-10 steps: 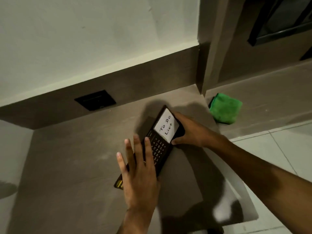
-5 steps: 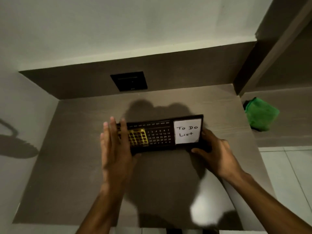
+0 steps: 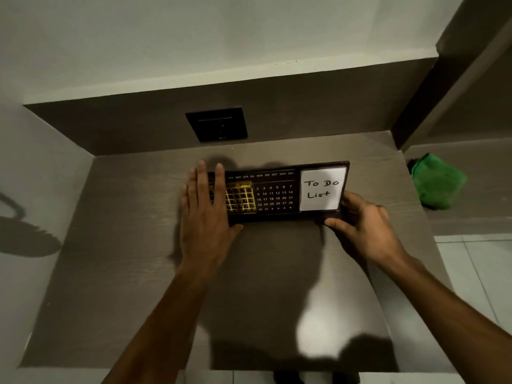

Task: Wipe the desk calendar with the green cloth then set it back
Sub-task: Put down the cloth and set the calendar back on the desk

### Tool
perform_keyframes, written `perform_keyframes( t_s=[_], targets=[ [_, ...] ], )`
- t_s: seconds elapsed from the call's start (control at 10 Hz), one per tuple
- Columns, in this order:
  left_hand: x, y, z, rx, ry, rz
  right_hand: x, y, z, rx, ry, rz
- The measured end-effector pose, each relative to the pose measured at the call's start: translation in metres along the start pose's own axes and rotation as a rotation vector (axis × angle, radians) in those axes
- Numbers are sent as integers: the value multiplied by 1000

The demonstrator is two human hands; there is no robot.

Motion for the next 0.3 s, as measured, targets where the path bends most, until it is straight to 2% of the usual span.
perform_keyframes(
  t_s=[0.2,0.3],
  targets=[
    [1,11,-12,-68,39,80,8,10,-7,-26,-25,55],
    [7,30,-33,-125,40,78,35,49,-34,-189,2,208]
  ],
)
Point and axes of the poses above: each hand's wrist, its own z-axis towards the middle knuckle, its own y-axis out of the back of the hand, x = y × z, the point moved 5 cm from there along z, towards the middle knuckle, and after that the axes turned 12 degrees about x, right-handed, at the moved point
